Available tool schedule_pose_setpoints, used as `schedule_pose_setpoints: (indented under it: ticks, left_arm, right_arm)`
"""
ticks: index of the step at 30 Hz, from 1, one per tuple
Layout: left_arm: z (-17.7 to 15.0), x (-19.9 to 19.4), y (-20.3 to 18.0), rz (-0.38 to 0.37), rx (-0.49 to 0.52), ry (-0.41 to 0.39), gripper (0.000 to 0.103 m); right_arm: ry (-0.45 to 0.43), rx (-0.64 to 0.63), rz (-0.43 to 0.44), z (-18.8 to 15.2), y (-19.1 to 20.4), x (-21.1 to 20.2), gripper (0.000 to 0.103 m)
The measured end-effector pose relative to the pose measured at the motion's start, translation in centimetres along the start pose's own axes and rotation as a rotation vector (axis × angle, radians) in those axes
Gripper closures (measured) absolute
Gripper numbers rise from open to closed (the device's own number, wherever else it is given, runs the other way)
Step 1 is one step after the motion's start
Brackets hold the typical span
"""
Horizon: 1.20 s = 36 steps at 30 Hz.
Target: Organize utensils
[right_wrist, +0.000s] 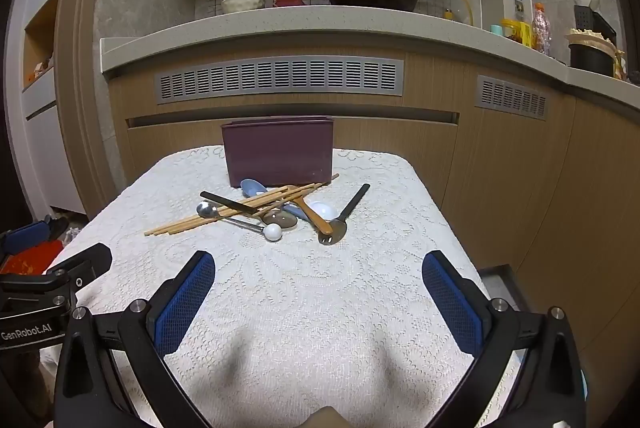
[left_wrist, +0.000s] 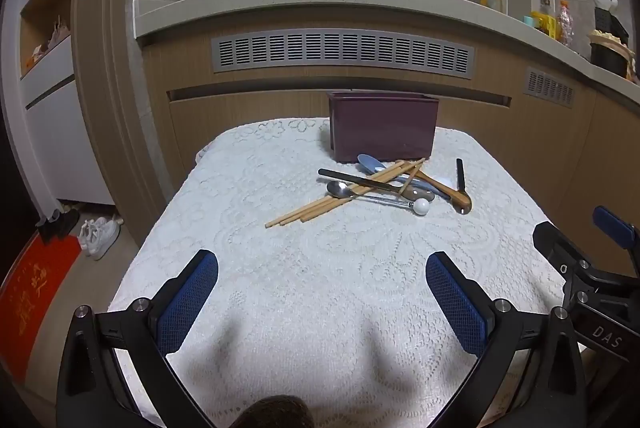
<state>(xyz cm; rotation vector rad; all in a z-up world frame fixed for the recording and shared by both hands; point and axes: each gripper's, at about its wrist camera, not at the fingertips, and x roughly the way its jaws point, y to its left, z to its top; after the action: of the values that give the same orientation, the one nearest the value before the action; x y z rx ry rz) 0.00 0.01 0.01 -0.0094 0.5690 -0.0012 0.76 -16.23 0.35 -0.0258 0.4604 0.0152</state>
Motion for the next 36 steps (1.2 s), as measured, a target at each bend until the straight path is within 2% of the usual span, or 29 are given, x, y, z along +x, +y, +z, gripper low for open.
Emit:
schedule_pose_setpoints:
  ticks: [36]
  left_arm:
    - [0.07, 0.07, 0.2, -0.001, -0.003, -0.005, 0.0]
  right_arm:
    - [-0.004, -0.004, 0.001, 0.08, 0.0, -0.29, 0.0]
